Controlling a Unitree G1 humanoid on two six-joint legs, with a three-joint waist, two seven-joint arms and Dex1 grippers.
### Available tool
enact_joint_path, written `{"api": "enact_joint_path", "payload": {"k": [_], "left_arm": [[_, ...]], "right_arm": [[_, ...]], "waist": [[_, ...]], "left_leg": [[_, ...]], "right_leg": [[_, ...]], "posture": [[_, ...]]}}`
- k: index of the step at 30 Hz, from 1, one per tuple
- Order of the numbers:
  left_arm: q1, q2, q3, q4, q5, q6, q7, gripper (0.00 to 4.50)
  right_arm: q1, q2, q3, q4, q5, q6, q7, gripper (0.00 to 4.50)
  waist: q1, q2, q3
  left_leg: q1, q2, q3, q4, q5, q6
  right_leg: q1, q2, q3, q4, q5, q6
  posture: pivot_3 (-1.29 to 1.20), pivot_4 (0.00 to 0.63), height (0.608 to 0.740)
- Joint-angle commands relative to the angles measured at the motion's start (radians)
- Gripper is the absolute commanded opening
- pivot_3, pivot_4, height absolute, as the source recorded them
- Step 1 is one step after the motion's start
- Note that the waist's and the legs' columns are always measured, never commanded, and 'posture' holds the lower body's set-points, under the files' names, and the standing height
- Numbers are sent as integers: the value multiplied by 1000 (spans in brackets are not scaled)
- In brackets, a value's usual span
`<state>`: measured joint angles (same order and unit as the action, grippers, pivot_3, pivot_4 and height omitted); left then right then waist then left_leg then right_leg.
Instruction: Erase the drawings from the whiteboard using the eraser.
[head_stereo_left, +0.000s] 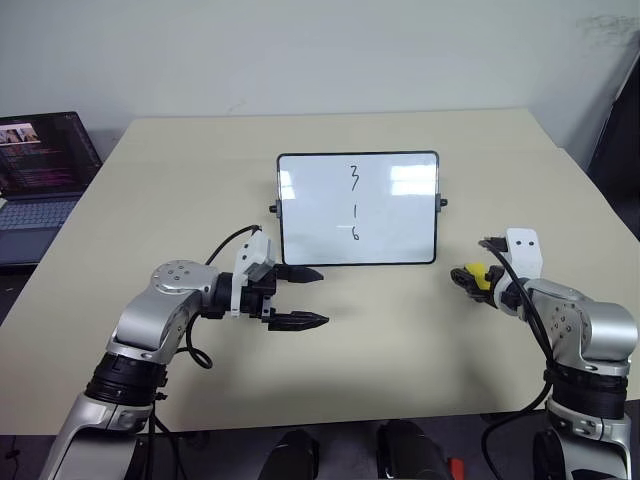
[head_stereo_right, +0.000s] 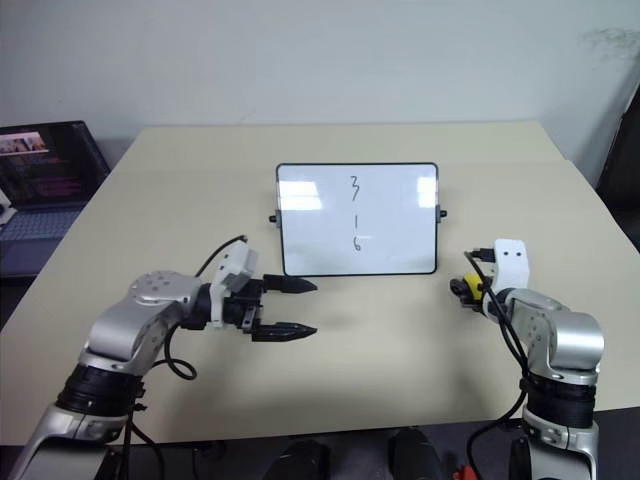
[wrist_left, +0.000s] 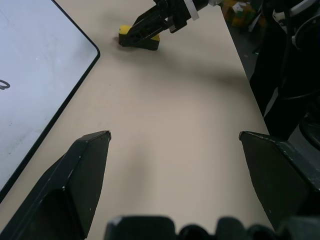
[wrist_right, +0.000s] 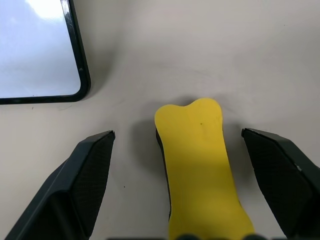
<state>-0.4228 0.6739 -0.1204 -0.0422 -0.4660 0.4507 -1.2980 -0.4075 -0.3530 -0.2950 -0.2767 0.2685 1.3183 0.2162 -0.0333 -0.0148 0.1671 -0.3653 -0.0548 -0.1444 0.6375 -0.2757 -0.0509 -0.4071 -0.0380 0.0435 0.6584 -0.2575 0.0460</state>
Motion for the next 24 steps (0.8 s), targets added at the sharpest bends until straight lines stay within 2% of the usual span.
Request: {"api": "enact_joint_path", "payload": {"k": [1,5,7,9,13,16,24], "left_arm": [[-5,12,6,-38,-6,-2,-8,4500],[-12,11,6,-34,-6,-2,-9,4500],[-14,11,6,-31,-5,-3,-10,4500],[-14,9,6,-32,-5,-2,-8,4500],[-13,6,5,-34,-5,-2,-5,4500],[-15,1,8,-30,-4,-9,1,4500],[-19,5,9,-22,-1,-10,-3,4500]], "right_arm": [[-9,-15,-16,-8,8,-26,2,4440],[-11,-18,-20,0,7,-34,0,4440],[-13,-19,-20,4,5,-39,-3,4083],[-15,-19,-23,8,3,-43,-7,3569],[-20,-20,-25,17,1,-51,-13,1985],[-18,-21,-26,18,2,-52,-17,1154],[-27,-24,-15,19,-1,-63,-29,1109]], "waist": [[0,0,0],[0,0,0],[0,0,0],[0,0,0],[0,0,0],[0,0,0],[0,0,0]], "left_leg": [[0,0,0,0,0,0],[0,0,0,0,0,0],[0,0,0,0,0,0],[0,0,0,0,0,0],[0,0,0,0,0,0],[0,0,0,0,0,0],[0,0,0,0,0,0]], "right_leg": [[0,0,0,0,0,0],[0,0,0,0,0,0],[0,0,0,0,0,0],[0,0,0,0,0,0],[0,0,0,0,0,0],[0,0,0,0,0,0],[0,0,0,0,0,0]], "posture": [[0,150,740],[0,150,740],[0,150,740],[0,150,740],[0,150,740],[0,150,740],[0,150,740]]}}
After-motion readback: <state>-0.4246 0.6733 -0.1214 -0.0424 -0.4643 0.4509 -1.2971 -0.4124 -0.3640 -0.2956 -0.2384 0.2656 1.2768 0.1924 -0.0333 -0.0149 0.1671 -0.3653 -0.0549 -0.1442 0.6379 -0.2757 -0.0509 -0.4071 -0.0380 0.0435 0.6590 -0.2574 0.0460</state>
